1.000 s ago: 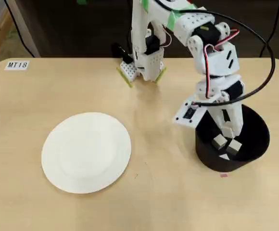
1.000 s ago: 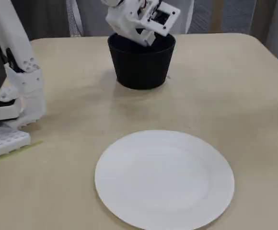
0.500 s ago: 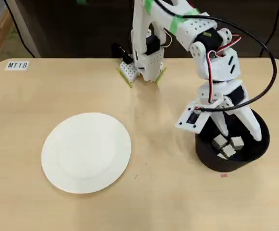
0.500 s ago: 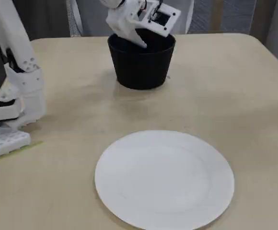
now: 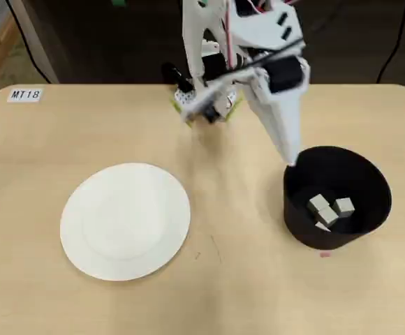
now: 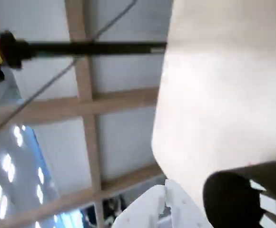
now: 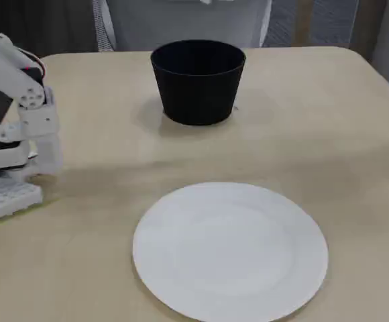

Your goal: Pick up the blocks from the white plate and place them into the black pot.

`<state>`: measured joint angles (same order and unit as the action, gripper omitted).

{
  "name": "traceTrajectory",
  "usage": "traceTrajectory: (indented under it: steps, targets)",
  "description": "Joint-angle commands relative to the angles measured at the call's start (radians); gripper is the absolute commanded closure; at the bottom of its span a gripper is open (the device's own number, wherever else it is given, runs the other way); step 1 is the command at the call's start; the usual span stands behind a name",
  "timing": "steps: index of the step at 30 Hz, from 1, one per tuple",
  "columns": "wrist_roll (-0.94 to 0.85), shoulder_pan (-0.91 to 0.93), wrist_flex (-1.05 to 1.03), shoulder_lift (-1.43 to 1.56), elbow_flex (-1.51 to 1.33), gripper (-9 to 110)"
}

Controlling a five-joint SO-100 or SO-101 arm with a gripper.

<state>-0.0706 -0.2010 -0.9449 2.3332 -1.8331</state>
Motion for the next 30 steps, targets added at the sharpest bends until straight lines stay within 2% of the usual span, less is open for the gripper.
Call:
traceTrajectory:
  steps: [1, 17, 24, 30]
  targets:
    - [0.006, 0.064, -0.025, 0.130, -0.077, 104]
    - [0.023, 0.091, 0.035, 0.667, -0.834, 104]
    - [0.044, 0.110, 0.006, 0.902, -1.052, 104]
    - [0.028, 0.112, -0.009, 0.919, -1.132, 104]
